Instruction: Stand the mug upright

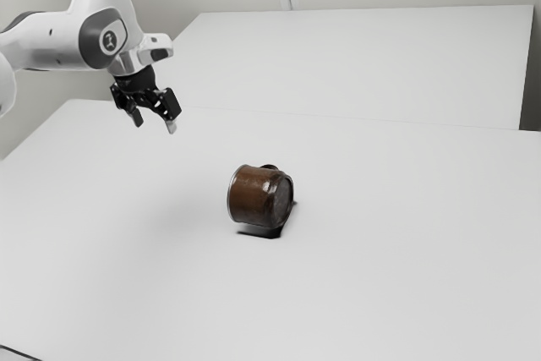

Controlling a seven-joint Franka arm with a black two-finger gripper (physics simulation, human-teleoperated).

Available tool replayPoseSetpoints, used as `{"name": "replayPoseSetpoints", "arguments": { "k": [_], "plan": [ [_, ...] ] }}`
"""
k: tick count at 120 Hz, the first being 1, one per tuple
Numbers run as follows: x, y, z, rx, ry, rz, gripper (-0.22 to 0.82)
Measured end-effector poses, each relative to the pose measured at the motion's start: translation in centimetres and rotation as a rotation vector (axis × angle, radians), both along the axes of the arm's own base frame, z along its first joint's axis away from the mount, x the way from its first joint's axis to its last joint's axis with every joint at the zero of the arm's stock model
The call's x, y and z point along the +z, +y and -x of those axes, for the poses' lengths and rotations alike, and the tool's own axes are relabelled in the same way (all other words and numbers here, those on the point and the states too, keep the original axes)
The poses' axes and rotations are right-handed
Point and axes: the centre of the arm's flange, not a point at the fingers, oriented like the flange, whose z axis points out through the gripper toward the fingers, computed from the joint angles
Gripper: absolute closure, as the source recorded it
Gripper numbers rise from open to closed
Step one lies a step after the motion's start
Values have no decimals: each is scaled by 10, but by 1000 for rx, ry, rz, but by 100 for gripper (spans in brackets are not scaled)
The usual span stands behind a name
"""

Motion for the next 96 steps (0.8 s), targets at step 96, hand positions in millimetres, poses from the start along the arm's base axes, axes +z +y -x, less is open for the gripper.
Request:
{"name": "replayPoseSetpoints", "arguments": {
  "k": [96],
  "plan": [
    [-147,-9,-19,62,-40,838,0]
  ]
}}
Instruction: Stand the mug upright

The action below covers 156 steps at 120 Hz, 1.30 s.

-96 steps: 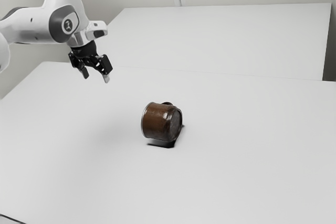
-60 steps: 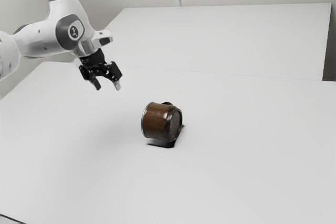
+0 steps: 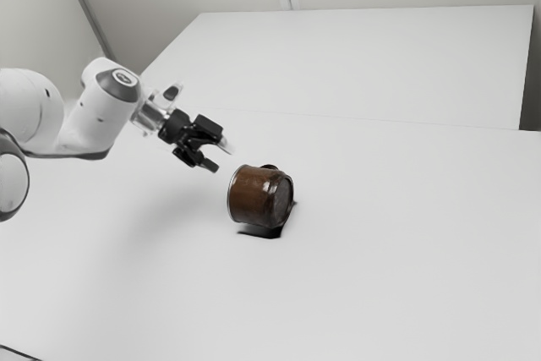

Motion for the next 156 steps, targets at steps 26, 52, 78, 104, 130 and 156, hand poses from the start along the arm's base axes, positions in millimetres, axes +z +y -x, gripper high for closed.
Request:
{"name": "replayPoseSetpoints", "arguments": {
  "k": [26,52,78,104,130,156],
  "plan": [
    [-24,-6,9,-92,-89,71,0],
    [-34,-24,12,-203,-167,88,0],
    [-47,-47,8,-229,-217,143,0],
    [-47,-55,5,-225,-262,175,8],
    [-47,-63,5,-226,-287,194,35],
    [-39,-64,4,-228,-314,197,53]
  ]
}}
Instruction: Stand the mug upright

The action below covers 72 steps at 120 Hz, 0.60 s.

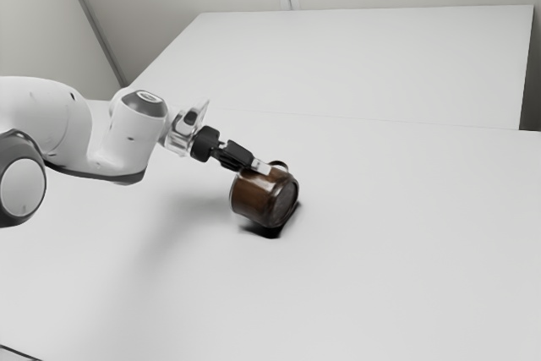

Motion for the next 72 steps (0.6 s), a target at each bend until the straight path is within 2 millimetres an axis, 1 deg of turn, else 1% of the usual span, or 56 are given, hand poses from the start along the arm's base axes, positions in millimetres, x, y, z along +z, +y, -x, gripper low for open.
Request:
{"name": "replayPoseSetpoints", "arguments": {
  "k": [11,23,48,60,72],
  "plan": [
    [3,-1,-1,7,-10,13,59],
    [5,-4,-2,24,-17,53,71],
    [6,-10,-1,37,-23,105,75],
    [14,-7,0,22,-36,84,76],
    [28,3,2,-20,-42,-11,77]
  ]
}}
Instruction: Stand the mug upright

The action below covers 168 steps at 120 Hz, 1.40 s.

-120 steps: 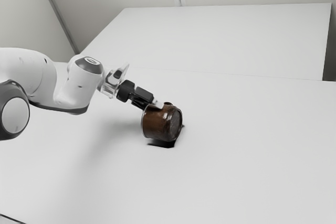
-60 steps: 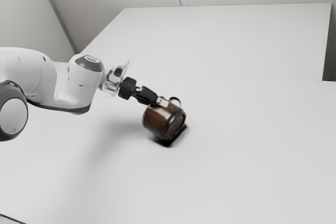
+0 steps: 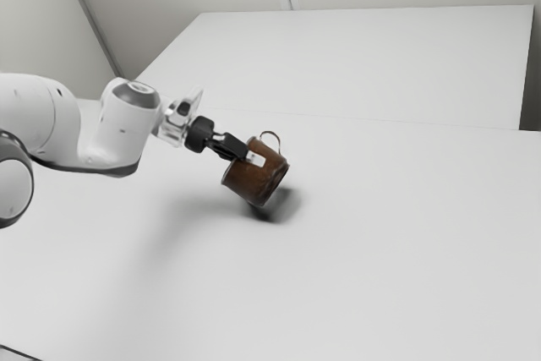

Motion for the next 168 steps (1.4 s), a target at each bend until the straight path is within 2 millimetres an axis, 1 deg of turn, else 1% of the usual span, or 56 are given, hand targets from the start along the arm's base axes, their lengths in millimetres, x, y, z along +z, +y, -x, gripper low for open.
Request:
{"name": "replayPoseSetpoints", "arguments": {
  "k": [13,28,34,51,64,69,76,84,94,112,124,138,153,168],
  "plan": [
    [6,7,3,-33,17,-142,78],
    [6,7,1,-42,25,-312,78],
    [9,4,-1,-46,13,-387,78],
    [23,-15,-7,-74,-40,-613,78],
    [26,-25,-10,-65,-57,-738,78],
    [20,-27,-6,-53,-51,-776,78],
    [13,-31,6,-35,-41,-819,78],
    [13,-36,19,-20,-45,-872,78],
    [17,-46,25,-11,-61,-945,78],
    [10,-55,43,40,-28,-1014,78],
    [8,-64,54,94,1,-1024,78],
    [-1,-73,66,160,49,-1023,78],
    [-14,-72,76,239,119,-1022,78],
    [-21,-70,80,314,170,-1019,78]
  ]
}}
